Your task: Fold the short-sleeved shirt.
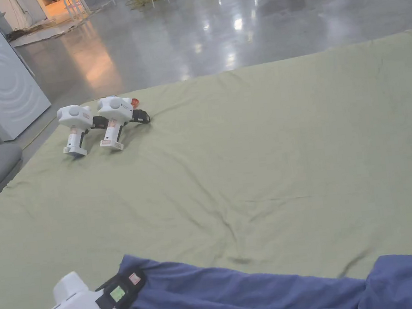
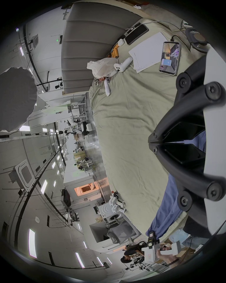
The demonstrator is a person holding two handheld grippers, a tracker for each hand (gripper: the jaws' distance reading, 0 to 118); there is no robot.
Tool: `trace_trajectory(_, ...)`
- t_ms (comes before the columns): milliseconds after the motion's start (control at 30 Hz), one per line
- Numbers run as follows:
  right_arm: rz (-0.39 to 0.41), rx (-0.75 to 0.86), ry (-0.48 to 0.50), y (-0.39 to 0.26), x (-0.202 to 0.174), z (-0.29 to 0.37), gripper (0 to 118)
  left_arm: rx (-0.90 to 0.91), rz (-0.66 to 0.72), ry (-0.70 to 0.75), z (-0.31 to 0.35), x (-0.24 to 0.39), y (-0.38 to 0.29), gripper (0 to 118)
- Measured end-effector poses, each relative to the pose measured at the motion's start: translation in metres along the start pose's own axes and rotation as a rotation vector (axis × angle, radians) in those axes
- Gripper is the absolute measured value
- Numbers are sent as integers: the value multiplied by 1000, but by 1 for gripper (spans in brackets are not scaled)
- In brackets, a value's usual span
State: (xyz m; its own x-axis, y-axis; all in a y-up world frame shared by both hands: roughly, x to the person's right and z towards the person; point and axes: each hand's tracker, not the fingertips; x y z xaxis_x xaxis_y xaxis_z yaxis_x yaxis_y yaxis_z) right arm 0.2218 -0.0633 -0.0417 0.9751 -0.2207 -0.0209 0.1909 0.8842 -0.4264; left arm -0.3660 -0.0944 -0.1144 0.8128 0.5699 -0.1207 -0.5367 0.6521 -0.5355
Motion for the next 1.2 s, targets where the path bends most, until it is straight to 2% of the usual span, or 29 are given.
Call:
trace_trajectory(67,-22,6,16,-3,2,-2,0,-75,-100,-73,-8,50,-12,3)
trace_trajectory(100,-33,11,30,-4,3,-3,0,-114,-165,-102,-27,39,-14,3)
trace_trajectory(167,-53,7,32,-5,4,-2,0,-152,-255,-142,-48,85,-47,3)
trace_trajectory(233,-57,8,31,-6,7,4,0,-154,-345,-143,-74,113,-81,3)
trace_trajectory(333,-59,13,-12,-11,18,15,0,-299,-503,-144,-111,150,-132,3)
trace_trajectory(467,-99,6,-74,-18,40,30,0,-382,-496,-98,-147,162,-179,7)
trace_trajectory(500,-102,5,-80,-19,44,33,0,-391,-505,-77,-151,167,-186,16)
trace_trajectory(567,-110,-4,-103,-23,53,37,0,-394,-529,-91,-153,165,-191,49)
trace_trajectory(633,-122,-11,-108,-26,58,38,0,-420,-510,-184,-147,169,-184,77)
trace_trajectory(700,-141,-14,-96,-31,62,36,0,-352,-454,-235,-131,162,-170,83)
trace_trajectory(767,-144,-16,-88,-32,61,35,0,-271,-390,-235,-116,154,-148,81)
trace_trajectory(800,-139,-17,-83,-33,60,34,0,-220,-344,-207,-110,145,-140,71)
trace_trajectory(833,-132,-19,-76,-34,58,32,0,-176,-273,-193,-107,135,-136,26)
trace_trajectory(867,-126,-20,-69,-34,57,32,0,-157,-213,-214,-110,126,-138,0)
trace_trajectory(900,-120,-21,-62,-33,56,31,0,-205,-207,-256,-117,128,-142,0)
trace_trajectory(933,-116,-21,-61,-33,55,30,0,-301,-263,-159,-124,125,-153,0)
trace_trajectory(1033,-122,-16,-52,-32,52,32,0,-394,-252,-273,-148,132,-184,0)
trace_trajectory(1067,-127,-15,-51,-32,51,33,0,-436,-226,-242,-156,135,-198,0)
trace_trajectory(1133,-129,-20,-47,-34,49,33,0,-484,-247,-219,-166,140,-218,0)
trace_trajectory(1200,-117,-31,-51,-36,46,31,0,-439,-246,-195,-169,143,-221,0)
